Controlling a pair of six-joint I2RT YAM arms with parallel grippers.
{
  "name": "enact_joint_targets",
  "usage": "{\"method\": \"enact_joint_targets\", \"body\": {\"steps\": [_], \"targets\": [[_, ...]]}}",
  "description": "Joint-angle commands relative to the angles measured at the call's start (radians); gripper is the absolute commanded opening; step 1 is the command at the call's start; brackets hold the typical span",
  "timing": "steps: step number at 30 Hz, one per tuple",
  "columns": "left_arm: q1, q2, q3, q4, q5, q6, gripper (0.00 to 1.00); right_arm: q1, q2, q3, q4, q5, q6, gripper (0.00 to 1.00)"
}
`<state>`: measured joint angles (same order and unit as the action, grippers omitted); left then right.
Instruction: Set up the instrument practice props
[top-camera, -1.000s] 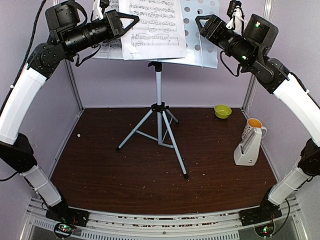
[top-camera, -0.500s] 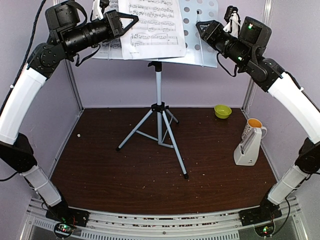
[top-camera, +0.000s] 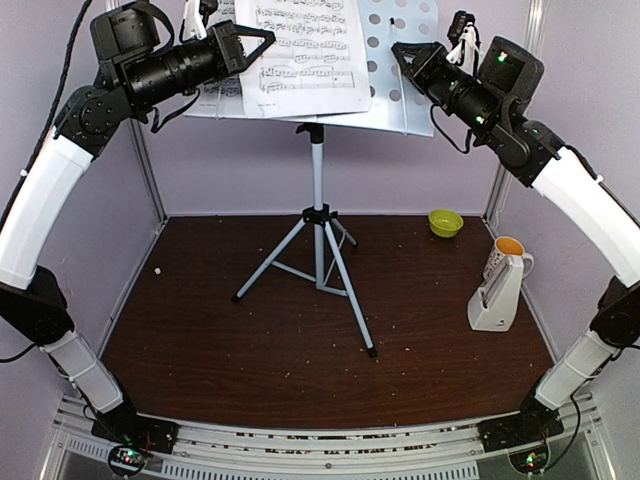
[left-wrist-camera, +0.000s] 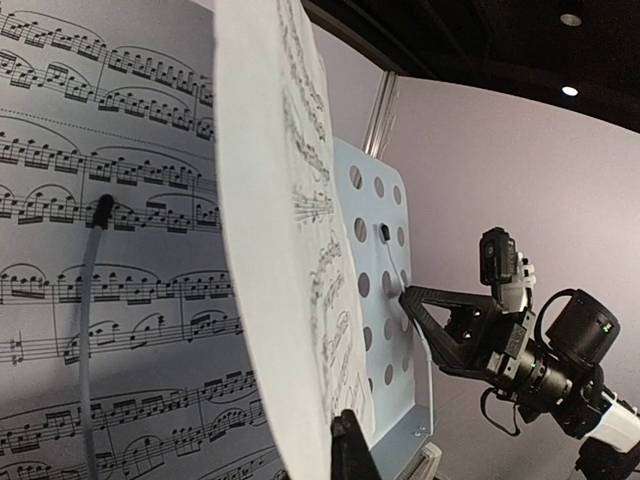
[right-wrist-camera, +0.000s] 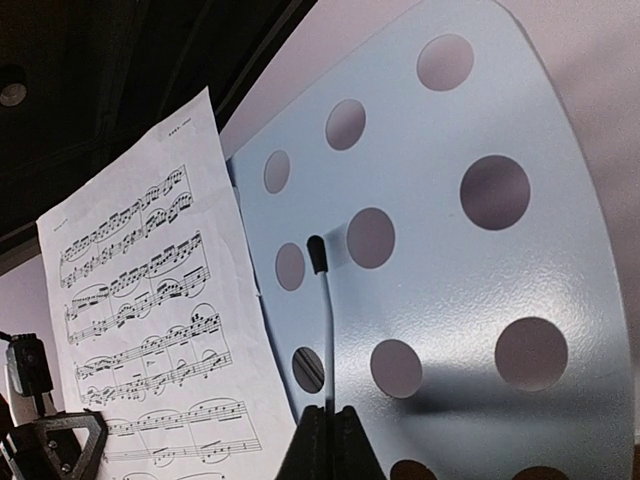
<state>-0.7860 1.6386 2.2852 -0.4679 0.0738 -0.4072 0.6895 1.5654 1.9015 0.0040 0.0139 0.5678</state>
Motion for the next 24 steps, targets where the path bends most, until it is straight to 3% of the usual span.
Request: {"method": "enact_joint_targets", "body": {"steps": [1, 12, 24], "targets": [[0.012, 0.016, 0.035, 0.026, -0.005, 0.030, 0.00, -0.007, -0.021, -0.036, 0.068, -0.018, -0.049, 0.00], [0.021, 0.075, 0.096, 0.020, 0.048, 0.048, 0.00, -0.007, -0.043, -0.135, 0.226, -0.078, -0.092, 0.00], [0.020, 0.180, 0.203, 0.018, 0.134, 0.034, 0.00, -0.006, -0.044, -0.154, 0.279, -0.133, -0.102, 0.00]]}}
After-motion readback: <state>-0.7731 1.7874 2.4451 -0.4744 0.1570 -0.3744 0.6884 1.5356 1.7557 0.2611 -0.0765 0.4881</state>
